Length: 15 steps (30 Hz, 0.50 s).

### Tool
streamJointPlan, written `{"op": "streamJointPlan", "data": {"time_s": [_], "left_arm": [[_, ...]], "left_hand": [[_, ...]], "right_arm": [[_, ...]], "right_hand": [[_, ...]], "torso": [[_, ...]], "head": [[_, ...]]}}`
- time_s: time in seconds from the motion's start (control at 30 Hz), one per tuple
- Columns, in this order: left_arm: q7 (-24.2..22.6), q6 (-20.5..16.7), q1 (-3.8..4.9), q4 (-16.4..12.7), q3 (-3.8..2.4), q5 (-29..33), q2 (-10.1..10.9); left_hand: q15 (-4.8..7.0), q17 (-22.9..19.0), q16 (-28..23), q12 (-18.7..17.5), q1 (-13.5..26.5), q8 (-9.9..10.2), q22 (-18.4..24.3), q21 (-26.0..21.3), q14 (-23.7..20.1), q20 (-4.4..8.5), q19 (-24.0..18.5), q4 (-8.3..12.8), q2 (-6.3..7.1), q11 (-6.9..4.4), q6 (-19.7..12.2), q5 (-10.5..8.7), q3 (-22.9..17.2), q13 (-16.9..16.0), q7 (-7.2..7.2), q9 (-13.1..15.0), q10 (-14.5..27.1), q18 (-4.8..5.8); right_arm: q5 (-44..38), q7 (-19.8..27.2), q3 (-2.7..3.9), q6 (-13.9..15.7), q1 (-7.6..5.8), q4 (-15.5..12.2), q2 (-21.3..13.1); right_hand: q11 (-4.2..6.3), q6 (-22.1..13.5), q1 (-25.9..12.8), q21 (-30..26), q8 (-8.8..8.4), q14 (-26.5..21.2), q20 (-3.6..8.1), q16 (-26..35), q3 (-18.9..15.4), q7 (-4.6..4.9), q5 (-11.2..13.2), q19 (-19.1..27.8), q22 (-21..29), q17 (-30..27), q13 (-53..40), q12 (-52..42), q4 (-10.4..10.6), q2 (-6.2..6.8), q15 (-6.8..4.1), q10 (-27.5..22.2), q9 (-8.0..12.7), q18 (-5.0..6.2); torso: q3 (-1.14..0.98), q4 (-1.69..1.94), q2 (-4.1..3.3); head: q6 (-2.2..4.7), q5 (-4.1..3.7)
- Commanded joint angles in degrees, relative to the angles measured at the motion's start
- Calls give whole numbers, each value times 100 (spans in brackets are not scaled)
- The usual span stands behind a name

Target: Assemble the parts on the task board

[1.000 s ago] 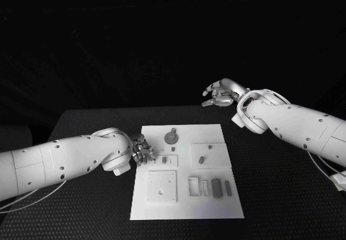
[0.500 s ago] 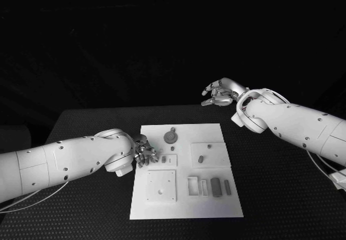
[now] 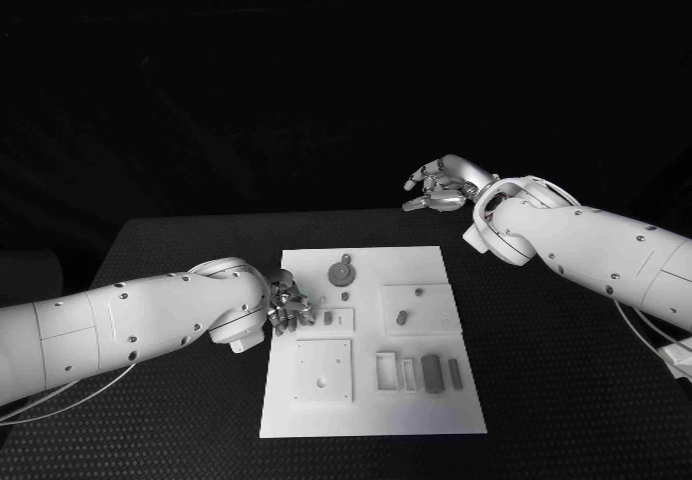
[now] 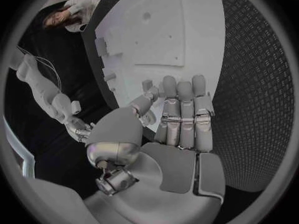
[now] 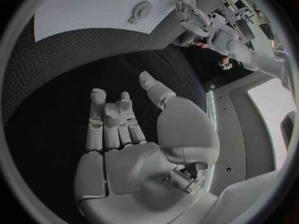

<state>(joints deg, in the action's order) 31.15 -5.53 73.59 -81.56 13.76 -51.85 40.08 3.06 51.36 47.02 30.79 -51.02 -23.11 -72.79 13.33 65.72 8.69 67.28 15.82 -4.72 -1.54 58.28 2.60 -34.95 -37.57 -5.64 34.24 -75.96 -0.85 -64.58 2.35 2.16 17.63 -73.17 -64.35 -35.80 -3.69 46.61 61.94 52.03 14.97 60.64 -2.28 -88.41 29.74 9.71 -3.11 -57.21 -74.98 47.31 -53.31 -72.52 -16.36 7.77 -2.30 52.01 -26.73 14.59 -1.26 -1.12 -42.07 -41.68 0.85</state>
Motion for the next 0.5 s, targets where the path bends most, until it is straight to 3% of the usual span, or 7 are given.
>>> {"op": "streamJointPlan", "data": {"time_s": [0.03, 0.5], "left_arm": [[22, -62, -1, 16, -1, -189, -5], [33, 4, -5, 30, -1, -267, -20]], "left_hand": [[0, -6, 31, 24, -25, -30, -10, 24, 42, -5, 45, 24, 12, -57, 199, 22, 0, -8, 165, 3, 0, -91], [3, -11, 49, 36, -26, -19, -25, 27, 51, -1, 57, 31, 15, -62, 221, 22, -6, -10, 171, -2, -11, -94]], "right_arm": [[-4, 40, 2, -66, 3, -15, -2], [-4, 43, 2, -82, 7, -20, -2]], "right_hand": [[-4, -14, -3, -24, -3, -45, -4, 30, -45, 44, 23, 2, -83, -9, 6, -10, -1, -56, -11, -13, 8, 41], [-4, -15, -3, -26, -3, -46, -4, 30, -46, 44, 23, 2, -83, -10, 8, -11, -1, -55, -11, -14, 9, 41]], "torso": [[4, 4, -2], [1, -2, -1]], "head": [[6, 5], [-9, 1]]}}
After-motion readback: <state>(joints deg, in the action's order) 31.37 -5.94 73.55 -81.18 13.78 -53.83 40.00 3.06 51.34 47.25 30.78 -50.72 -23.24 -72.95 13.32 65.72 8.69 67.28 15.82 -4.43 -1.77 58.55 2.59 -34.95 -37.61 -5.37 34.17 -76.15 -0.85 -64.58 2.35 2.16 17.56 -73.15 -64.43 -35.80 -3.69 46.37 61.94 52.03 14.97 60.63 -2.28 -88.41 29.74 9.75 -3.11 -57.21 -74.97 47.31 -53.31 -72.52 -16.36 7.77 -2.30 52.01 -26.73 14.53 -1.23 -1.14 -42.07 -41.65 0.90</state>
